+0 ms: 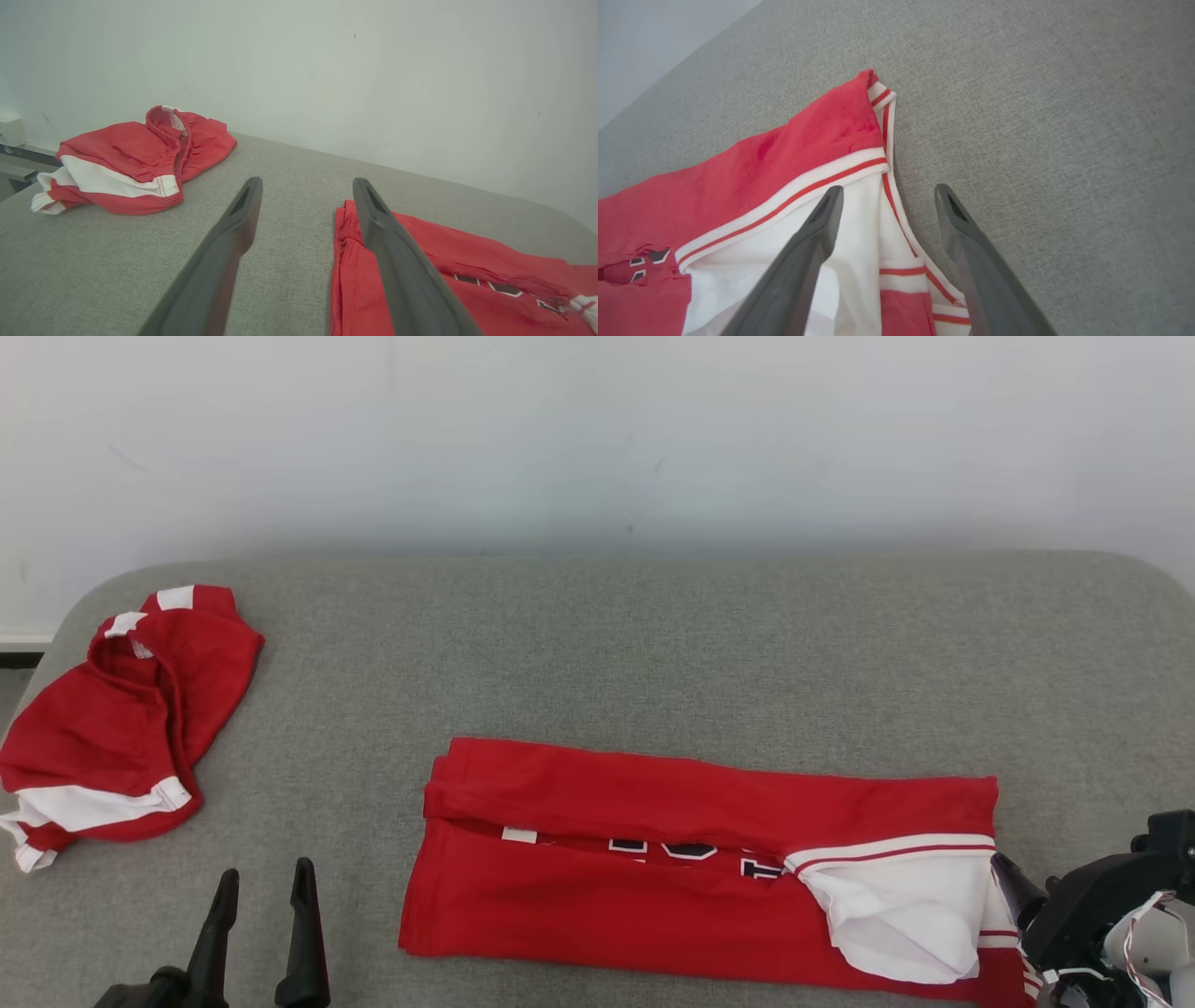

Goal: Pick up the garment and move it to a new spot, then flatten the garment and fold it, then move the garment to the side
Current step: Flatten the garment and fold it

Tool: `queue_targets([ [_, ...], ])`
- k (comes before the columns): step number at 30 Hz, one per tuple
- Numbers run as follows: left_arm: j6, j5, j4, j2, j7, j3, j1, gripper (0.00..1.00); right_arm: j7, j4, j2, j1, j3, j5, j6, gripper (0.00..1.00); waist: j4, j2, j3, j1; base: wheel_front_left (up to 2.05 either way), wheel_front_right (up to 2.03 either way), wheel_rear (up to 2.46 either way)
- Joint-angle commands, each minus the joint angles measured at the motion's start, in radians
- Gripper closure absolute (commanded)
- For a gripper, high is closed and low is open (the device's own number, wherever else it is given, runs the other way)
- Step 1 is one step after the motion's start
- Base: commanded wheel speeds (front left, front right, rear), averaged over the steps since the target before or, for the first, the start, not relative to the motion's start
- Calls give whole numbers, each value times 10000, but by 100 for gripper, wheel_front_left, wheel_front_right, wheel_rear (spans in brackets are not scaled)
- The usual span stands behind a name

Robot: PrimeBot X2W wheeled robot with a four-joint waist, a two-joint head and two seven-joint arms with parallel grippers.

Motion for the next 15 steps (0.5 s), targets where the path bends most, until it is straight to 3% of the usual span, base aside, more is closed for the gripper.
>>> queue_targets([
  [1, -38, 157, 79, -13, -3, 11, -166, 0, -93, 259, -74, -154, 29, -77, -23, 0, 98, 0, 140, 0, 0, 0, 0],
  [15, -120, 394, 497, -18, -3, -220, -1163, 0, -149, 2062, -41, -808, 447, -146, -23, 0, 362, 0, 799, 0, 0, 0, 0],
])
